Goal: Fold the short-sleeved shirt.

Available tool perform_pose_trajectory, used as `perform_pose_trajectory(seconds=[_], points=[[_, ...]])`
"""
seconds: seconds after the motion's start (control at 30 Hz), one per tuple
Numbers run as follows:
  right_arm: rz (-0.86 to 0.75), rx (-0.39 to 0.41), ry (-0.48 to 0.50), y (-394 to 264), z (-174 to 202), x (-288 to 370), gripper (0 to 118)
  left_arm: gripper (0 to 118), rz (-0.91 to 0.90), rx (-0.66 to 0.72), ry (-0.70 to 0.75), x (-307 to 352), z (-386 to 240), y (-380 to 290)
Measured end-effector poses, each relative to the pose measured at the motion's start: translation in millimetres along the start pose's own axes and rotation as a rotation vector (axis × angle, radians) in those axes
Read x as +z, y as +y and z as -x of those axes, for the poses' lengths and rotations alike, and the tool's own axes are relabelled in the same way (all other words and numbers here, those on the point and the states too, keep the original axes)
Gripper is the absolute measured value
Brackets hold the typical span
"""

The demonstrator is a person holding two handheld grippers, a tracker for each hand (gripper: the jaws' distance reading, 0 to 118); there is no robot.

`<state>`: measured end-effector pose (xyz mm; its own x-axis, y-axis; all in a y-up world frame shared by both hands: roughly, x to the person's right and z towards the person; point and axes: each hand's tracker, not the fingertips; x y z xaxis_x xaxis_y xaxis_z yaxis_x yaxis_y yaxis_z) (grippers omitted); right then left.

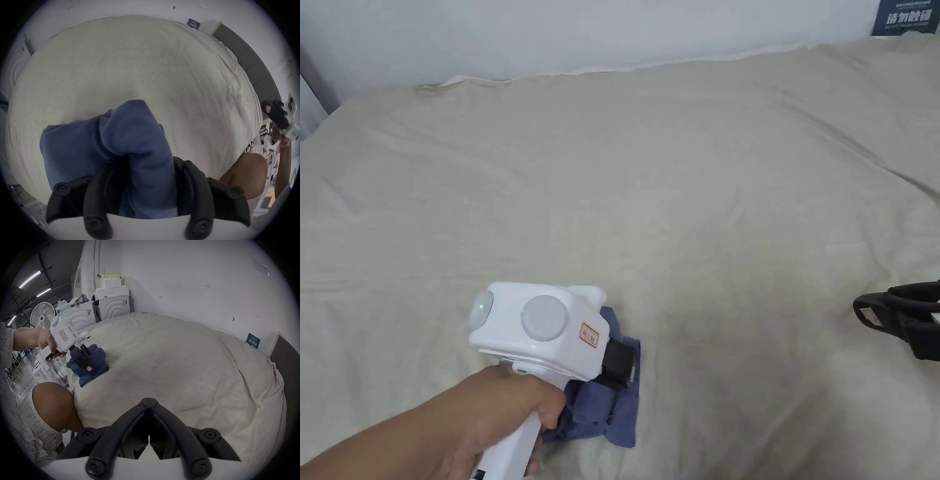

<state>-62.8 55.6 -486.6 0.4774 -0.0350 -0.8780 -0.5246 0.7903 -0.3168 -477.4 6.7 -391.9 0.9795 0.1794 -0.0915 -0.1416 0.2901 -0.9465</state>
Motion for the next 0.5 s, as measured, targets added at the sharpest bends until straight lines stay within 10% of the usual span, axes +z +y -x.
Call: perform_pose_trajectory(seconds=[0.5], points=[[0.01, 0.001, -0.014, -0.4, -3.4, 2.6, 0, 64, -0.163, -0.294, -0.035, 19.2, -23.1, -14.3]])
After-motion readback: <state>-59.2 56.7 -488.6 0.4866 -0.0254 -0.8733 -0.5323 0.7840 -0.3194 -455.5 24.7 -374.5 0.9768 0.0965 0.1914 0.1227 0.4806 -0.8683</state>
